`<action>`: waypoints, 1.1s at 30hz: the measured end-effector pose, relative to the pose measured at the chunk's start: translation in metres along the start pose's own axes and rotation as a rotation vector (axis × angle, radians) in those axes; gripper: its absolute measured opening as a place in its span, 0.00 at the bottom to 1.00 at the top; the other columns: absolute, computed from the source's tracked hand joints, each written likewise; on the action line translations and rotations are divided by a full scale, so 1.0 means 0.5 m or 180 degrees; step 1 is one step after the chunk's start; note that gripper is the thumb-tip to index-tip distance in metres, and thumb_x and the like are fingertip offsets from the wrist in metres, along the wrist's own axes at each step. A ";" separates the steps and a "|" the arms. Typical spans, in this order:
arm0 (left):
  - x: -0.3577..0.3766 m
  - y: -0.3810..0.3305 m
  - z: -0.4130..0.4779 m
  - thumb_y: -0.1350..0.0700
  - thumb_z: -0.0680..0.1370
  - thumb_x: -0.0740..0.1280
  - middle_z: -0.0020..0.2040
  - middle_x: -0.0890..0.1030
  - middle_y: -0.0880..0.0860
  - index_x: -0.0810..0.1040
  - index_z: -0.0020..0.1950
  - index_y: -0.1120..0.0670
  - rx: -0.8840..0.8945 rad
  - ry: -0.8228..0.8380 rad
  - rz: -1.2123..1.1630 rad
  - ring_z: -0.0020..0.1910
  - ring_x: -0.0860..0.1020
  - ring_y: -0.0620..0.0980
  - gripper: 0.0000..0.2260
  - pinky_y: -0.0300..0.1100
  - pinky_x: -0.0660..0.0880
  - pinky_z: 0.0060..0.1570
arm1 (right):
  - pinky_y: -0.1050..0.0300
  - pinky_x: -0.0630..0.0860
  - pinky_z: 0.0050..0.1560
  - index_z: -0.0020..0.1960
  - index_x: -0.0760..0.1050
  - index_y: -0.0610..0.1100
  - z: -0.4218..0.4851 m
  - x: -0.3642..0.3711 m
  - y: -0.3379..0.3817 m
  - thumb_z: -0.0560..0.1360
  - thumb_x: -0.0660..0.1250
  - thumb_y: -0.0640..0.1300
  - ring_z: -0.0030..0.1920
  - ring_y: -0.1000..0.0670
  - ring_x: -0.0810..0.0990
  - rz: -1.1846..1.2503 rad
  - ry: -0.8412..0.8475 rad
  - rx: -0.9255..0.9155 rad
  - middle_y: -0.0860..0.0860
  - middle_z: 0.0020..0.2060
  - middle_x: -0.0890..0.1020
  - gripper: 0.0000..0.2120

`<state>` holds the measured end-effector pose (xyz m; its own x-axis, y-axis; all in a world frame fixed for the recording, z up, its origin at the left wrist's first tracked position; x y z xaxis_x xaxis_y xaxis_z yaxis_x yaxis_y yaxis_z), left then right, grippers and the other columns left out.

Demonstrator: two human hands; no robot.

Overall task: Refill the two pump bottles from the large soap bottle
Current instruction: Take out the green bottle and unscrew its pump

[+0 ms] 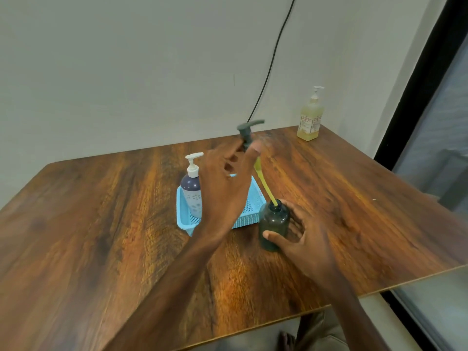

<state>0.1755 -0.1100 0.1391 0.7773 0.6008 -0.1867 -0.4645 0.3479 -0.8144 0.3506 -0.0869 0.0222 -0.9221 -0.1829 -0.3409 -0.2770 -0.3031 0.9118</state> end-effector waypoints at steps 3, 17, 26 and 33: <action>-0.032 -0.040 0.026 0.48 0.83 0.69 0.42 0.86 0.47 0.87 0.54 0.50 0.0169 -0.0271 -0.0207 0.39 0.79 0.38 0.09 0.31 0.72 0.39 | 0.65 0.75 0.63 0.72 0.71 0.52 -0.001 -0.010 0.007 0.66 0.82 0.45 0.62 0.66 0.76 -0.0079 -0.0036 -0.0052 0.61 0.64 0.78 0.37; 0.089 0.101 -0.067 0.36 0.74 0.74 0.42 0.86 0.43 0.84 0.49 0.48 -0.0770 0.1133 0.0969 0.39 0.83 0.40 0.16 0.37 0.77 0.40 | 0.68 0.73 0.56 0.72 0.71 0.52 -0.029 -0.161 -0.011 0.63 0.82 0.46 0.55 0.66 0.77 -0.0337 -0.0212 0.0167 0.59 0.63 0.77 0.40; 0.179 0.099 -0.128 0.43 0.82 0.67 0.56 0.80 0.56 0.80 0.60 0.54 -0.0097 0.1706 0.2393 0.58 0.77 0.55 0.16 0.51 0.77 0.55 | 0.76 0.73 0.53 0.67 0.71 0.57 -0.035 -0.159 -0.024 0.64 0.82 0.44 0.55 0.72 0.77 -0.0303 -0.0225 0.0159 0.66 0.58 0.77 0.35; 0.162 0.112 -0.129 0.47 0.85 0.62 0.58 0.81 0.57 0.79 0.59 0.55 0.0214 0.1782 0.3118 0.64 0.73 0.56 0.13 0.50 0.70 0.58 | 0.60 0.75 0.64 0.69 0.72 0.57 -0.018 -0.130 -0.027 0.64 0.83 0.50 0.62 0.62 0.78 -0.0262 -0.0161 0.0176 0.60 0.64 0.78 0.37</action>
<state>0.2397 -0.0884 0.0427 0.1387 0.2348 -0.9621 -0.9869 -0.0477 -0.1539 0.4166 -0.0791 0.0298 -0.9077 -0.1117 -0.4046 -0.3656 -0.2629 0.8929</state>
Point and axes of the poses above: each hand's wrist, its own z-axis towards the middle knuckle, its own x-axis out of the palm, y = z × x, the point moved 4 cm from there along z, towards the middle knuckle
